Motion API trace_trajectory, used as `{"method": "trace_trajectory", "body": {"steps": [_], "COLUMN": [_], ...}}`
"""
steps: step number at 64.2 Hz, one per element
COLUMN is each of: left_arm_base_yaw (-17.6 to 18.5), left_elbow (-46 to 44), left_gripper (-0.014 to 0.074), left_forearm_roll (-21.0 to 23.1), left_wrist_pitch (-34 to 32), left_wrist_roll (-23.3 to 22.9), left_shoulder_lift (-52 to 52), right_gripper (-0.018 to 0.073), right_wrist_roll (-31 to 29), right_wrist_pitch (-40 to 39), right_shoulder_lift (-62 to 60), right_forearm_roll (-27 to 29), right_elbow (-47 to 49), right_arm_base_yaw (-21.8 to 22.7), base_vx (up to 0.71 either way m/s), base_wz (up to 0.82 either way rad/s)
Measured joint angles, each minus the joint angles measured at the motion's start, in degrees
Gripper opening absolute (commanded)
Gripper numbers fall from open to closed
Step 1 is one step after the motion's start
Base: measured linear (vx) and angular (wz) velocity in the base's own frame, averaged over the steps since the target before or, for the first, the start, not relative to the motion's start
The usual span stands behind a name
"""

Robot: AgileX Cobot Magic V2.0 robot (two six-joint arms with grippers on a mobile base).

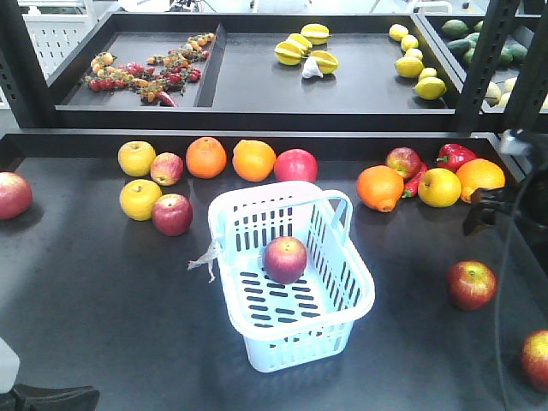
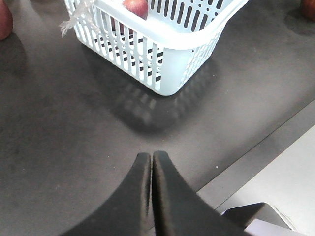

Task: Pick three apples into basket with both arms
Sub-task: 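Reach the right gripper to another red apple beside the table edge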

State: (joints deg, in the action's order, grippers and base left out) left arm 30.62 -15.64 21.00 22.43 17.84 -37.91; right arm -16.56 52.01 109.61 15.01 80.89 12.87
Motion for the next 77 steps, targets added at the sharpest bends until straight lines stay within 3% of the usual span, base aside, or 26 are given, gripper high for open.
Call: {"method": "trace_trajectory", "body": {"steps": [16,26,54,66,77], "left_arm_base_yaw": [0.0,0.0,0.0,0.0,0.0], "left_elbow": [0.0,0.0,0.0,0.0,0.0], "left_gripper": [-0.0008,-0.0008,-0.0008,-0.0008,-0.0008], "left_forearm_roll": [0.0,0.0,0.0,0.0,0.0], "left_wrist_pitch": [0.0,0.0,0.0,0.0,0.0], "left_wrist_roll": [0.0,0.0,0.0,0.0,0.0], "left_shoulder_lift": [0.0,0.0,0.0,0.0,0.0], "right_gripper": [0.0666,0.0662,0.0624,0.0498,0.0292], "right_wrist_roll": [1.1,4.0,8.0,8.0,8.0], "right_wrist_pitch": [1.3,2.2,3.4,3.4,3.4], "right_shoulder_lift": [9.5,13.7,21.4,22.9,22.9], "right_forearm_roll": [-1.3,-5.9,-9.8,-9.9,-9.8], "right_elbow": [7.1,10.5,11.7,11.7,12.3], "right_arm_base_yaw": [-1.0,-2.0,-3.1,-3.1,-3.2], "base_vx": [0.00,0.00,0.00,0.00,0.00], "base_wz": [0.00,0.00,0.00,0.00,0.00]}}
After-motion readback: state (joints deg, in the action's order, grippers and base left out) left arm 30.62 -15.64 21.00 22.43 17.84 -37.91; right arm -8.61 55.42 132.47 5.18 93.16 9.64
